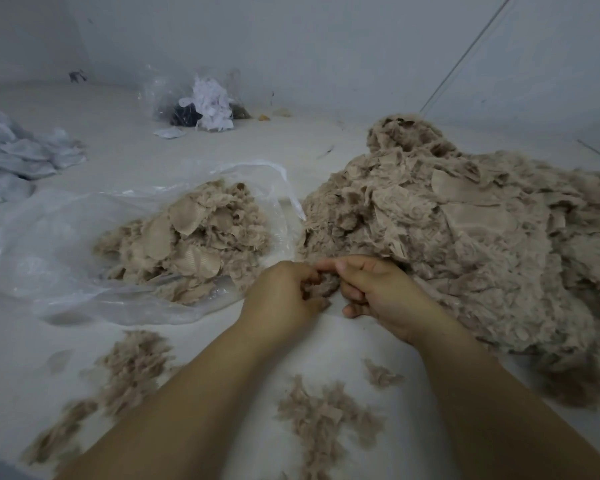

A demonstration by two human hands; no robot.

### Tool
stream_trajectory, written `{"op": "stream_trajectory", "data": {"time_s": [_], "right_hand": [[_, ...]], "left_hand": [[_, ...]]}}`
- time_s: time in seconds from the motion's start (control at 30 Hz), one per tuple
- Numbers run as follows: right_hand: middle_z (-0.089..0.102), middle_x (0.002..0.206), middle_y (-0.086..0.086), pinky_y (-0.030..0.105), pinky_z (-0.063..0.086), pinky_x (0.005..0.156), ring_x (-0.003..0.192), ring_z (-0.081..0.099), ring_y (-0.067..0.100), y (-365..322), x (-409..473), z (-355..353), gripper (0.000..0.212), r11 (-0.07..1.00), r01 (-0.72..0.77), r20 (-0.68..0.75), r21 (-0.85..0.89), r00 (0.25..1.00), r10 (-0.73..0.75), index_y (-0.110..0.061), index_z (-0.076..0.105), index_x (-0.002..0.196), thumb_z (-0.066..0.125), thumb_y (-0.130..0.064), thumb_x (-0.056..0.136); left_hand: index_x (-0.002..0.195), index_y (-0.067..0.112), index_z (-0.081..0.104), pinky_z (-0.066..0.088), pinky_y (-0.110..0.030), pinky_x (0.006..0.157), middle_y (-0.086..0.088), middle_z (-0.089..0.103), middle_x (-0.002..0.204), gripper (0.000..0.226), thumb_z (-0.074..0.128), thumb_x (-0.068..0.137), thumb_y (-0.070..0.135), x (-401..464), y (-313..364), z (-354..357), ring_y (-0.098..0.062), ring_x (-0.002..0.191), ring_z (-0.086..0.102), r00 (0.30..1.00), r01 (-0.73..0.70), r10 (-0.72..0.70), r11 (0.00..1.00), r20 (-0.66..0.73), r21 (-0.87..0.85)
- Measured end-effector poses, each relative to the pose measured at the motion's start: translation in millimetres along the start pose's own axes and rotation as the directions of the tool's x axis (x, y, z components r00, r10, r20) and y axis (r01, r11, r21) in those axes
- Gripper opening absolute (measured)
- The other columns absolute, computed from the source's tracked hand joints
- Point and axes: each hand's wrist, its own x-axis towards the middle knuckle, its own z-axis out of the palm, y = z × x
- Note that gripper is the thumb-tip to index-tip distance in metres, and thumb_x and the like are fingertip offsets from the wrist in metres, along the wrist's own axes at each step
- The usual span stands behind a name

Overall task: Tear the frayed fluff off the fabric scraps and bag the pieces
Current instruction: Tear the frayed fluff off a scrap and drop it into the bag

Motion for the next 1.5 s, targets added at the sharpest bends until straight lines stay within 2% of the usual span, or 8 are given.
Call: {"op": "stream_trajectory", "data": {"time_s": [0.2, 0.37, 0.57, 0.93, 1.03, 1.13, 1.3, 1.5], "right_hand": [[0.044, 0.047, -0.006, 0.021, 0.049, 0.049, 0.043, 0.042, 0.002, 0.4, 5.4, 1.6, 0.031, 0.995, -0.092, -0.047, -0.044, 0.995, 0.09, -0.008, 0.065, 0.098, 0.044, -0.029, 0.104], [0.045, 0.048, -0.005, 0.021, 0.049, 0.048, 0.042, 0.041, 0.002, -1.9, 3.5, 2.9, 0.032, 0.992, -0.102, -0.021, -0.077, 0.995, 0.101, -0.015, 0.061, 0.08, 0.046, -0.03, 0.103], [0.039, 0.05, -0.006, 0.019, 0.046, 0.045, 0.044, 0.038, 0.002, -2.5, 0.2, 5.1, 0.026, 0.998, -0.043, -0.107, 0.049, 0.993, 0.048, -0.016, 0.061, 0.078, 0.052, -0.026, 0.1], [0.046, 0.061, 0.002, 0.022, 0.049, 0.05, 0.051, 0.046, 0.005, -3.5, 0.3, 2.2, 0.028, 0.999, -0.041, -0.01, 0.007, 0.999, 0.042, -0.022, 0.071, 0.099, 0.046, -0.033, 0.103], [0.047, 0.058, 0.0, 0.021, 0.049, 0.05, 0.048, 0.047, 0.004, -4.4, -0.4, 3.0, 0.042, 0.998, -0.057, 0.035, -0.011, 0.998, 0.058, -0.022, 0.076, 0.081, 0.044, -0.041, 0.102], [0.05, 0.052, -0.001, 0.023, 0.049, 0.051, 0.047, 0.049, 0.006, -5.5, 0.5, 3.0, 0.053, 0.996, -0.087, -0.007, -0.037, 0.996, 0.086, -0.02, 0.072, 0.066, 0.043, -0.046, 0.101], [0.052, 0.052, 0.001, 0.027, 0.055, 0.055, 0.048, 0.051, 0.009, -4.3, 2.7, 2.3, 0.039, 0.991, -0.131, -0.057, -0.021, 0.99, 0.129, -0.015, 0.064, 0.085, 0.046, -0.045, 0.1], [0.053, 0.049, 0.001, 0.027, 0.055, 0.053, 0.046, 0.052, 0.01, -2.3, 5.2, 3.2, 0.037, 0.989, -0.147, -0.108, -0.02, 0.984, 0.144, -0.011, 0.059, 0.087, 0.049, -0.045, 0.099]], "left_hand": [[0.077, 0.019, 0.063, 0.041, -0.01, 0.06, 0.004, 0.059, 0.076, 0.018, 0.067, 0.089, 0.006, -3.8, 4.5, -1.6, 0.001, 0.064, 0.054, 0.993, -0.086, 0.06, 0.959, -0.104, -0.271], [0.08, 0.018, 0.055, 0.054, -0.033, 0.049, -0.004, 0.059, 0.059, 0.024, 0.052, 0.098, 0.002, -3.2, 5.4, -3.3, -0.019, 0.05, 0.063, 0.993, -0.022, -0.037, 0.866, -0.108, -0.5], [0.082, 0.015, 0.052, 0.042, -0.022, 0.047, -0.006, 0.057, 0.065, 0.019, 0.051, 0.099, 0.006, -3.2, 0.8, 1.5, 0.0, 0.048, 0.046, 0.998, -0.048, 0.029, 0.907, -0.051, -0.419], [0.078, 0.006, 0.07, 0.048, -0.023, 0.07, -0.002, 0.069, 0.08, 0.008, 0.07, 0.086, 0.003, -8.7, 9.6, 0.9, -0.01, 0.076, 0.062, 0.951, -0.299, 0.264, 0.916, -0.159, -0.269], [0.078, 0.005, 0.072, 0.051, -0.023, 0.076, -0.003, 0.072, 0.086, 0.007, 0.07, 0.084, 0.002, -9.9, 13.5, 1.0, -0.013, 0.084, 0.066, 0.913, -0.394, 0.346, 0.884, -0.215, -0.25], [0.077, 0.007, 0.072, 0.048, -0.015, 0.077, 0.001, 0.072, 0.087, 0.011, 0.067, 0.085, 0.002, -10.3, 12.4, -0.6, -0.005, 0.084, 0.065, 0.915, -0.379, 0.311, 0.88, -0.257, -0.287], [0.075, 0.006, 0.069, 0.054, -0.029, 0.074, -0.001, 0.072, 0.084, 0.013, 0.062, 0.086, 0.008, -9.7, 11.0, -5.7, -0.013, 0.081, 0.068, 0.911, -0.306, 0.155, 0.875, -0.381, -0.376], [0.072, -0.001, 0.065, 0.049, -0.018, 0.077, 0.001, 0.07, 0.087, 0.015, 0.061, 0.085, 0.005, -8.9, 11.7, -11.2, -0.007, 0.085, 0.065, 0.861, -0.293, 0.076, 0.882, -0.503, -0.369]]}}
